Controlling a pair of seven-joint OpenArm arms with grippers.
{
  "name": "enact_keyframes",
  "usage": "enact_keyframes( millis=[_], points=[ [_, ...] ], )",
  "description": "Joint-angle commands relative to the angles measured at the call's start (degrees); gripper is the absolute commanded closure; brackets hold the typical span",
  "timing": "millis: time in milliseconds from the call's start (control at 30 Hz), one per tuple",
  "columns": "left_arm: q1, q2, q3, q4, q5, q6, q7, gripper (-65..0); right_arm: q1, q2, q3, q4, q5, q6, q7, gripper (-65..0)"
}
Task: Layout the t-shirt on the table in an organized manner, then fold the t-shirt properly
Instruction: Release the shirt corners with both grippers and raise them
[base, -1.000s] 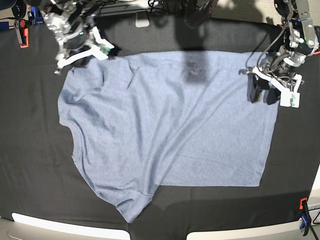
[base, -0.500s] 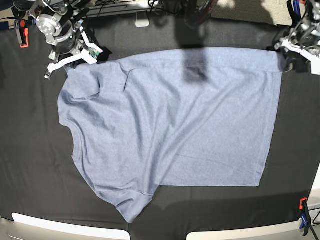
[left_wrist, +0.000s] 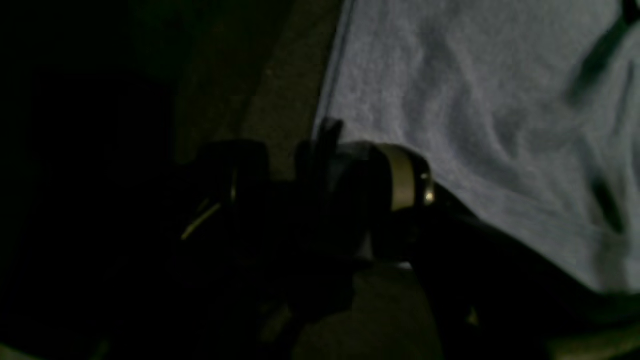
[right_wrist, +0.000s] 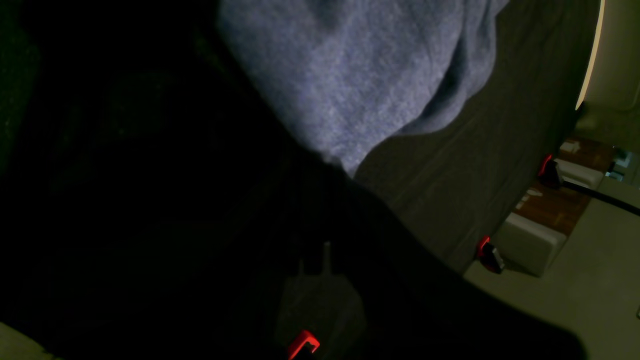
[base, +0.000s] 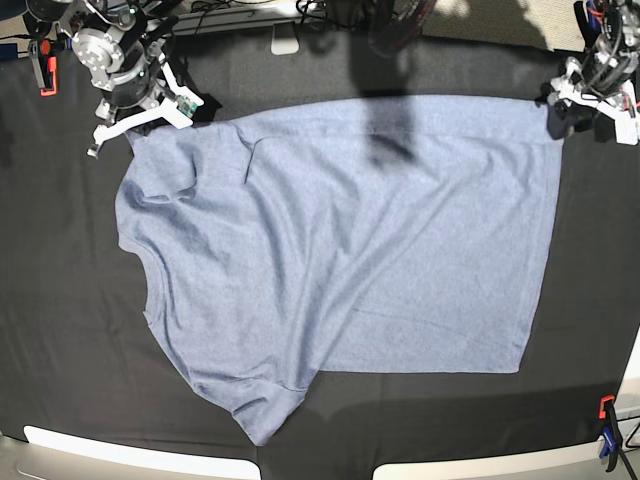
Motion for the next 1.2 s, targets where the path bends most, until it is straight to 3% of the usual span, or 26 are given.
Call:
enact_keyframes(
  millis=[0,67,133,300,467,600,733,833,1033,1167],
  points=[
    [0.2,-0.5,-0.2,0.7,-0.4,-0.5,0.0,-27.9,0.2,0.9,0.3,0.6,-1.1,-0.9,-0.4,0.0],
    [0.4,-0.5,-0.2,0.7,-0.4,-0.4,0.5,-17.8,0.1,0.9,0.3,0.6,-1.1,-0.9,-0.4,0.0],
    [0.5,-0.5,-0.2,0.7,-0.6,-0.5,1.8,0.0,0.2,0.9,0.3,0.6,-1.1,-0.9,-0.6,0.0],
    [2.0,-0.5,-2.3,4.2,-5.4,-0.7,5.4,0.0,-1.0,1.0,0.3,2.3,-3.6,-5.7,-2.6,0.0],
    [7.3,-0.5,-4.4,11.4,-6.2,-0.7,6.2,0.0,-6.8,1.9,0.3,6.6,-6.3,-6.0,-2.6,0.0],
    [9.7,-0.5,-4.5,12.2,-6.1,-0.7,5.9,0.0,-12.0,3.0,0.3,8.3,-9.0,-6.2,-5.8,0.0],
    [10.3,-0.5,-5.0,12.2,-5.0,-0.6,5.9,0.0,-16.8,4.3,0.3,8.8,-11.6,-9.1,-9.1,0.0],
    [10.3,-0.5,-6.5,12.2,-4.2,-0.6,5.8,0.0,-20.0,4.6,0.3,9.4,-11.9,-9.6,-9.4,0.0],
    [10.3,-0.5,-7.1,12.2,-5.0,-0.6,5.9,0.0,-21.1,4.6,0.3,9.7,-12.3,-9.6,-9.4,0.0],
    [10.3,-0.5,-7.1,12.2,-5.1,-0.6,6.2,-23.4,-21.1,4.6,0.3,11.1,-8.6,-9.4,-9.4,-17.0]
  ],
)
